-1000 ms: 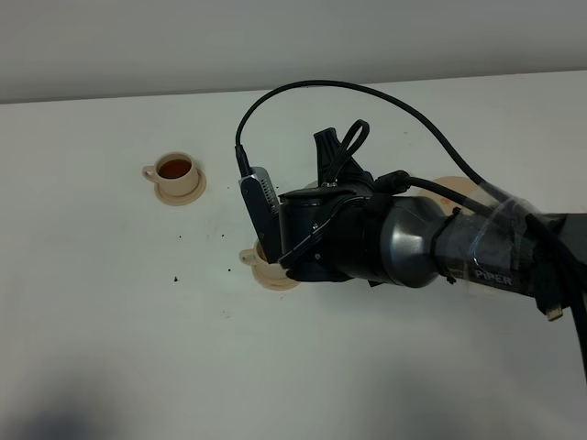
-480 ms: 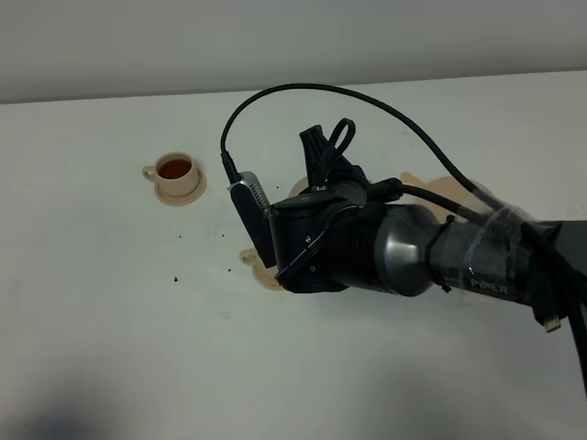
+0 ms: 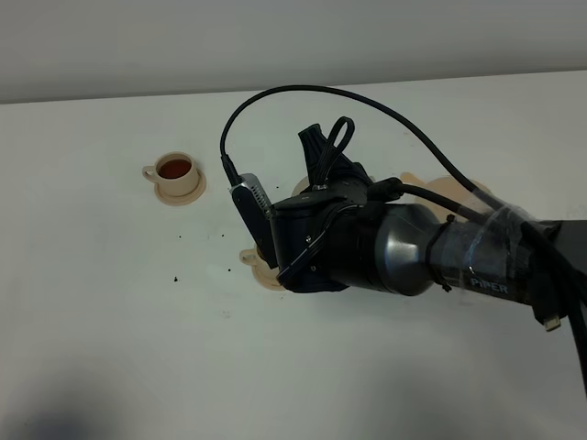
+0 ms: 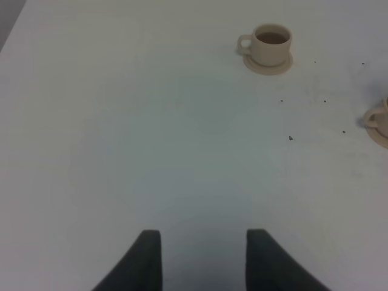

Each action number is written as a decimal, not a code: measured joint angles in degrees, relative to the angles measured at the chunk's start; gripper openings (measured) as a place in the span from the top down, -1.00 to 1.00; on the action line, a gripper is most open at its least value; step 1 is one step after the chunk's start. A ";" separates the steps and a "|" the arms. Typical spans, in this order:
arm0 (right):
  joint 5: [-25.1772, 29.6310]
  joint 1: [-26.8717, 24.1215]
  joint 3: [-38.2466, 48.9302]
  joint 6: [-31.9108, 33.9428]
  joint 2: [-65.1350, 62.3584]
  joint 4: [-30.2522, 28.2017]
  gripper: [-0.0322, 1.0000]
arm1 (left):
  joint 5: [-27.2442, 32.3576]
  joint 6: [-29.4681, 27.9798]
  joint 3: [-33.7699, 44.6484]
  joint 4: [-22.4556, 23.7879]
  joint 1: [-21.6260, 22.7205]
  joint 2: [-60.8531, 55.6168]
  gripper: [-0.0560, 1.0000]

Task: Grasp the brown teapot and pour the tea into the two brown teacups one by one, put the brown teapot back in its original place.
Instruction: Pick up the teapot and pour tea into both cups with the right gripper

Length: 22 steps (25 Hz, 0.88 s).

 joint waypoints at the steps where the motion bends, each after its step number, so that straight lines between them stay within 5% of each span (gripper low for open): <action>1: 0.00 0.04 0.00 -0.34 0.00 -0.05 0.70 | 0.00 0.00 0.00 0.00 0.00 0.00 0.18; 22: 0.47 0.96 0.00 -2.53 0.00 -4.18 0.70 | 0.00 0.00 0.00 0.00 0.00 0.00 0.18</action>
